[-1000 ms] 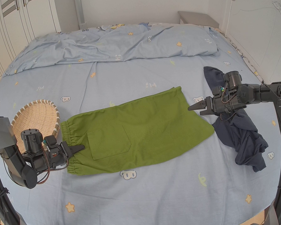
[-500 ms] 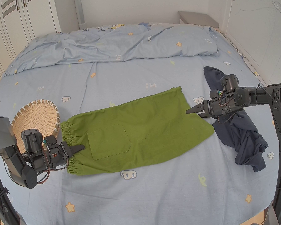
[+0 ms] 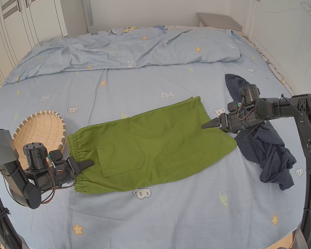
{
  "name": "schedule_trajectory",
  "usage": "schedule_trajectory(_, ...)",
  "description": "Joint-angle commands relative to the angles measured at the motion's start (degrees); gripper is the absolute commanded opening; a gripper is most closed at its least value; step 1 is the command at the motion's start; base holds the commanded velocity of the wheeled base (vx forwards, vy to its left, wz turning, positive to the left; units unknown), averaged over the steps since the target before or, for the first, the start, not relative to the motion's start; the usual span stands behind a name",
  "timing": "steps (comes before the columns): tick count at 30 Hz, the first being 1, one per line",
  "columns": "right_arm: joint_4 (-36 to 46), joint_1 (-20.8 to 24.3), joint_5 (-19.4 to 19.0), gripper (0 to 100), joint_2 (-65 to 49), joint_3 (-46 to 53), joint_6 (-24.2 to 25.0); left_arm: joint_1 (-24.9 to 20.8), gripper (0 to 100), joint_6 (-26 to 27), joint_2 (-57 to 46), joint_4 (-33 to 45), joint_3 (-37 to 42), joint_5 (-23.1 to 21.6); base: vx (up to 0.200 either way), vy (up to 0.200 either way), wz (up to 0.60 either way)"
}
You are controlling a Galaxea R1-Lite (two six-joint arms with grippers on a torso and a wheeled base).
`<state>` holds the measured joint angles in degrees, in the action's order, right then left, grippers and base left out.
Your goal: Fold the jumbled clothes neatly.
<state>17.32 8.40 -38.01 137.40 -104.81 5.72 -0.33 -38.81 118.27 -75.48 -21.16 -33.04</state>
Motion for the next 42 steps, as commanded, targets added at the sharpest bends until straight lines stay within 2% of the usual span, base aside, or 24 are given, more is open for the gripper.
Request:
schedule_trajectory(1, 0.4, 0.5, 0.0, 100, 1.3, 0.0, 0.1, -0.1, 0, 0.0, -0.1, 0.0, 0.0, 0.0, 0.000, 0.000, 0.00)
schedule_trajectory(9, 1.5, 1.0, 0.0, 100, 2.1, 0.0, -0.2, -0.3, 0, 0.0, -0.1, 0.0, 0.2, 0.0, 0.000, 0.000, 0.00)
schedule_trajectory(10, 1.6, 1.0, 0.0, 0, 2.1, 0.0, -0.2, -0.3, 0, 0.0, -0.1, 0.0, 0.2, 0.0, 0.000, 0.000, 0.00)
schedule_trajectory(24, 1.6, -0.9, -0.5, 0, 0.9, -1.2, 0.0, -0.3, 0, 0.0, 0.1, 0.0, 0.2, 0.0, 0.000, 0.000, 0.00)
schedule_trajectory(42, 1.8, -0.8, -0.8, 0, -0.1, -0.2, -0.3, -0.3, 0, 0.0, -0.1, 0.0, 0.2, 0.0, 0.000, 0.000, 0.00)
